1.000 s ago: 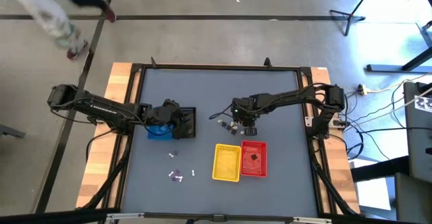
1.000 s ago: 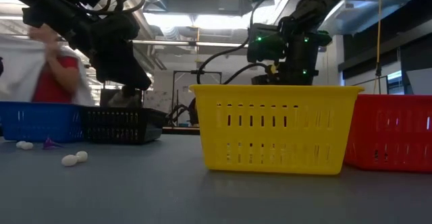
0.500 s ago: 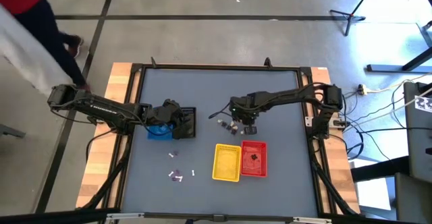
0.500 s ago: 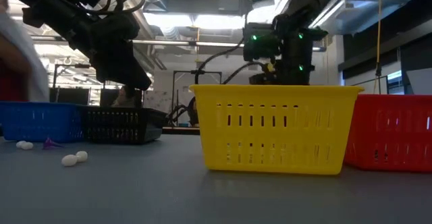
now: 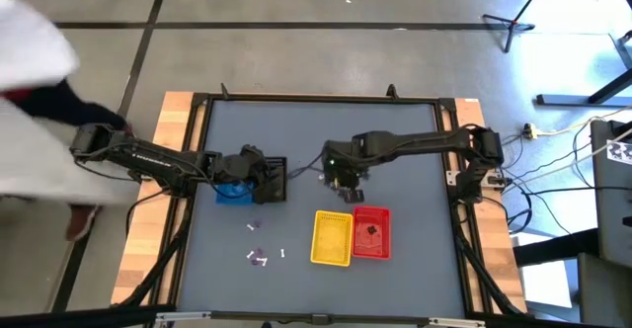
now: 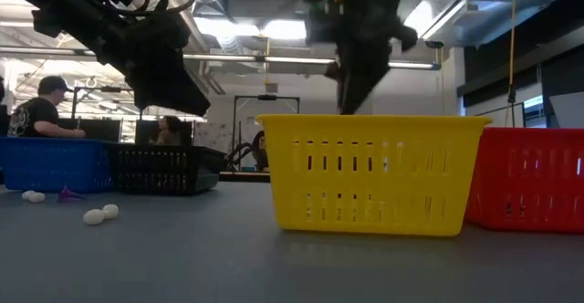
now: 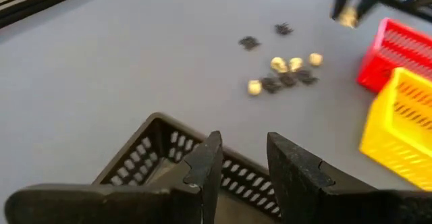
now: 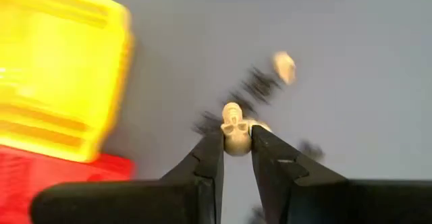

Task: Sort Halloween decoration
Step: Put the skull toy into the yellow bin

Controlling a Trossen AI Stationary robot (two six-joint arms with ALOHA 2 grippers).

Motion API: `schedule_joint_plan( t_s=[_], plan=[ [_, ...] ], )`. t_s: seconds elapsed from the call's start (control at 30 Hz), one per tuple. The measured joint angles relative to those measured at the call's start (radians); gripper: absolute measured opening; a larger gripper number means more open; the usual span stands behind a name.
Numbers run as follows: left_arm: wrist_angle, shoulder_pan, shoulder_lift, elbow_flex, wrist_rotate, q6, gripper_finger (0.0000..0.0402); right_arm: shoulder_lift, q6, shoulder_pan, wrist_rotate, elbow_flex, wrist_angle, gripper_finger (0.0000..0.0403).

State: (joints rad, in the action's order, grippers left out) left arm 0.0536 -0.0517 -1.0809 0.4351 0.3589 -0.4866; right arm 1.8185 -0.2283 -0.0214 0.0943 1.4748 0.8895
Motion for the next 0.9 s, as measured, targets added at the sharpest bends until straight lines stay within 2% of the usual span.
schedule_joint_plan(
  t_s=[0.2, 0.37, 0.63, 0.9],
  plan=[
    [0.066, -0.006, 0.0, 0.0, -0.148, 0.002, 0.011, -0.001, 0.0, 0.114, 0.012, 0.018, -0.04, 0.0062],
    [0.092, -0.06, 0.0, 0.0, -0.287, 0.001, 0.011, 0.004, 0.0, 0.198, 0.012, 0.018, -0.056, 0.0062],
    [0.092, -0.181, 0.0, 0.0, -0.306, 0.002, 0.011, 0.013, 0.018, 0.292, 0.012, 0.018, -0.08, 0.0063],
    [0.092, -0.287, 0.0, 0.0, -0.344, 0.001, 0.011, 0.027, 0.019, 0.33, 0.014, 0.019, -0.081, 0.0063]
  ],
)
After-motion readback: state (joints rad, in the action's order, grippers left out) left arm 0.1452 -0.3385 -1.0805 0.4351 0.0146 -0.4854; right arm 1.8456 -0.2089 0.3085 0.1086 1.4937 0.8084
